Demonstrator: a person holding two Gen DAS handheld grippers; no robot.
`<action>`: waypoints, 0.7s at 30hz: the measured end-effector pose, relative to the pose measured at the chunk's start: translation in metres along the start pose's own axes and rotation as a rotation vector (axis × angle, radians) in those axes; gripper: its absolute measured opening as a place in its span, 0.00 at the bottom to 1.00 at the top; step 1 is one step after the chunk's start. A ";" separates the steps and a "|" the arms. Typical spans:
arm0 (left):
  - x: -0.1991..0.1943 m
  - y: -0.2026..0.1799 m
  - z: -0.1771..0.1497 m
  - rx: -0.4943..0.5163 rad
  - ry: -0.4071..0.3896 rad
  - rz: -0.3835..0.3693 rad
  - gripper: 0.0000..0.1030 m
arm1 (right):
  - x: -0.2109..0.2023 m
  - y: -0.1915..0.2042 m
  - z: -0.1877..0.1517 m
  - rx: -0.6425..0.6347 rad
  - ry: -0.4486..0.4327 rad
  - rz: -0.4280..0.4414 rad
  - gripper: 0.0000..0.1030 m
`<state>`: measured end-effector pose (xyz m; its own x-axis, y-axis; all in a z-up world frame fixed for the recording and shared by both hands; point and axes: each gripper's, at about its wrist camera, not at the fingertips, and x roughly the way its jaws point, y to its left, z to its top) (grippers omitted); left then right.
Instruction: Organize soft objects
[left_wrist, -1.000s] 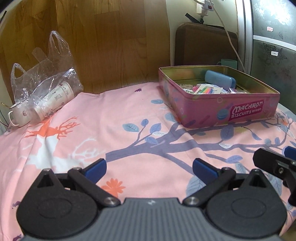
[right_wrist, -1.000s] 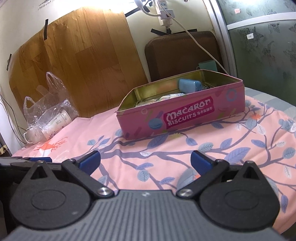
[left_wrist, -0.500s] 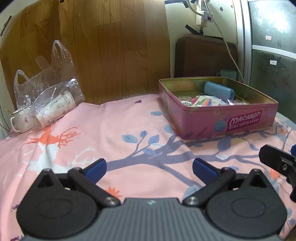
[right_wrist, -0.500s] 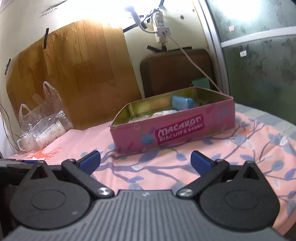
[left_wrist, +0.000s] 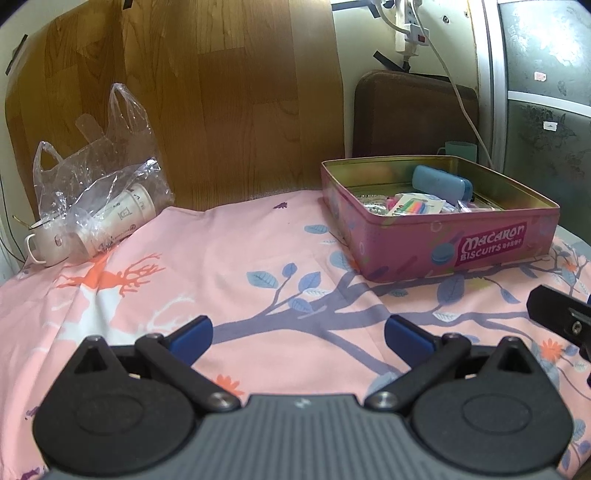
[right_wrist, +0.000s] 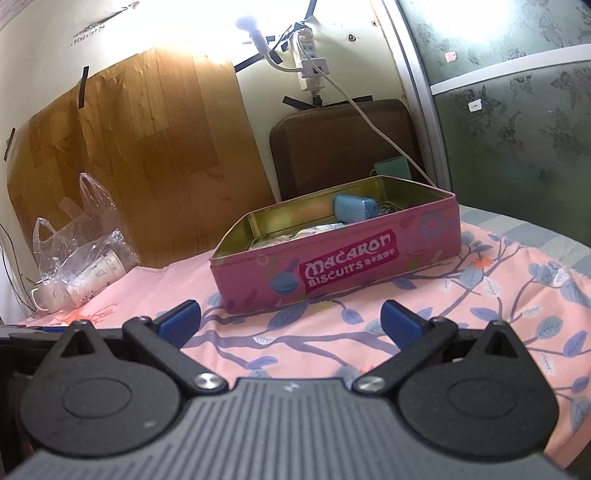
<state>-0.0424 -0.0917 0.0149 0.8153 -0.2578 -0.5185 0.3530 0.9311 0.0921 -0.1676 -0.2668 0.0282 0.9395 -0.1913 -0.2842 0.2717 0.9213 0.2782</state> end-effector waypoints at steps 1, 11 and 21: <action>0.000 -0.001 0.000 0.004 -0.001 0.002 1.00 | 0.000 -0.001 0.000 0.002 0.000 0.000 1.00; -0.001 -0.005 0.000 0.037 -0.006 0.040 1.00 | 0.001 -0.003 0.000 0.011 0.004 0.002 1.00; -0.004 -0.005 0.000 0.059 -0.018 0.047 1.00 | 0.000 -0.005 0.001 0.012 -0.001 0.001 1.00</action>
<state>-0.0478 -0.0955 0.0165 0.8395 -0.2190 -0.4973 0.3399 0.9257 0.1662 -0.1683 -0.2716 0.0276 0.9400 -0.1905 -0.2829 0.2731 0.9173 0.2897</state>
